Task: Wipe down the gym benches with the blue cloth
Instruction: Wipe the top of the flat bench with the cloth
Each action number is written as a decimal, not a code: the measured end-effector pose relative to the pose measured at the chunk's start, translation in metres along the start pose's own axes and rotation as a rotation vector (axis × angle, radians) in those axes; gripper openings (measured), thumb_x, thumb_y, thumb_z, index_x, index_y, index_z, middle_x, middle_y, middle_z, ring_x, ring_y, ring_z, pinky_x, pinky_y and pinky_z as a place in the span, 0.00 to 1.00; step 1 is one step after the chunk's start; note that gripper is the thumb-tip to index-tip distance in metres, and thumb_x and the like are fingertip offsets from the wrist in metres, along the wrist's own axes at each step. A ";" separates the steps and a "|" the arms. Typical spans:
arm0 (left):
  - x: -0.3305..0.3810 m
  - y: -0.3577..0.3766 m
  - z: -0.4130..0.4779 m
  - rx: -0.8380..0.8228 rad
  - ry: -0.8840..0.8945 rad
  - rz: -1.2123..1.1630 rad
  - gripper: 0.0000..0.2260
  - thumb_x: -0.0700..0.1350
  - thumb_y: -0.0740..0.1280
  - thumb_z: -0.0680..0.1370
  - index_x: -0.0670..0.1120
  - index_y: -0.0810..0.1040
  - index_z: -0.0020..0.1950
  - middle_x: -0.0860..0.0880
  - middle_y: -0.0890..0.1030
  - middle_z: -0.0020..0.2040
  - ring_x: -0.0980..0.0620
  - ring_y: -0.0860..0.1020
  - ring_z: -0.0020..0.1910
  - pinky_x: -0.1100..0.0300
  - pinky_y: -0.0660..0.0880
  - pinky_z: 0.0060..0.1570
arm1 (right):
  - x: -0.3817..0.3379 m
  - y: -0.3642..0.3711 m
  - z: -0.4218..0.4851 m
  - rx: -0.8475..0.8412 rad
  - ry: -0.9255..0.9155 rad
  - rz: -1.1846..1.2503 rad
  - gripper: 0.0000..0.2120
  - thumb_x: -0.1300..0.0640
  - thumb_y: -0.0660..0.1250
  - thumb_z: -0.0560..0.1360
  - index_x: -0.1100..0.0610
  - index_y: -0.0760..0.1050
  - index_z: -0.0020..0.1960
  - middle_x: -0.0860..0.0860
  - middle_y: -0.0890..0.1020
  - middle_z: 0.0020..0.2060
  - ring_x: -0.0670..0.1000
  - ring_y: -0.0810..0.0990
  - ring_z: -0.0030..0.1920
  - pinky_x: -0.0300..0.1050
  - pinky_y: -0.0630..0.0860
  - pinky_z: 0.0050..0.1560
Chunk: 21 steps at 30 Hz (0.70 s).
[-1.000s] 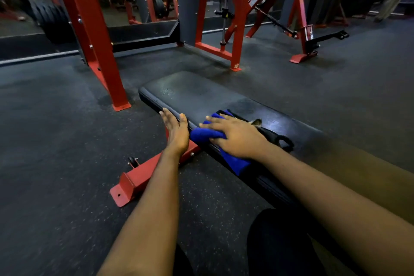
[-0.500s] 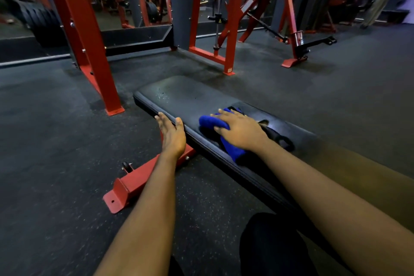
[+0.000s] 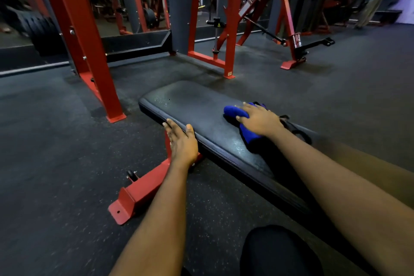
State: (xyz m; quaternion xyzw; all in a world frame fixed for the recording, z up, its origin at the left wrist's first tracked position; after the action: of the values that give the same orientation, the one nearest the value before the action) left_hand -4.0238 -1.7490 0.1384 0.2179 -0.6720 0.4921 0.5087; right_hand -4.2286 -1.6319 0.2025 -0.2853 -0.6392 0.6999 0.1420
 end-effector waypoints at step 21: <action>-0.006 0.006 0.004 0.157 0.109 -0.049 0.30 0.57 0.46 0.84 0.50 0.33 0.78 0.51 0.32 0.79 0.51 0.41 0.79 0.45 0.48 0.77 | -0.011 0.005 0.087 -0.042 0.009 0.034 0.25 0.39 0.54 0.80 0.37 0.56 0.77 0.44 0.57 0.79 0.58 0.61 0.76 0.62 0.59 0.74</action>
State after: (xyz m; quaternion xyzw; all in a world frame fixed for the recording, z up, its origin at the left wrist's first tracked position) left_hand -4.0286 -1.7510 0.1304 0.2463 -0.5971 0.5416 0.5380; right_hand -4.2694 -1.7097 0.2021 -0.3021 -0.6480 0.6876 0.1268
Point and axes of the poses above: each hand's wrist, its own z-axis towards the middle knuckle, its own y-axis out of the palm, x = y × z, the point moved 6 cm from there along z, towards the middle knuckle
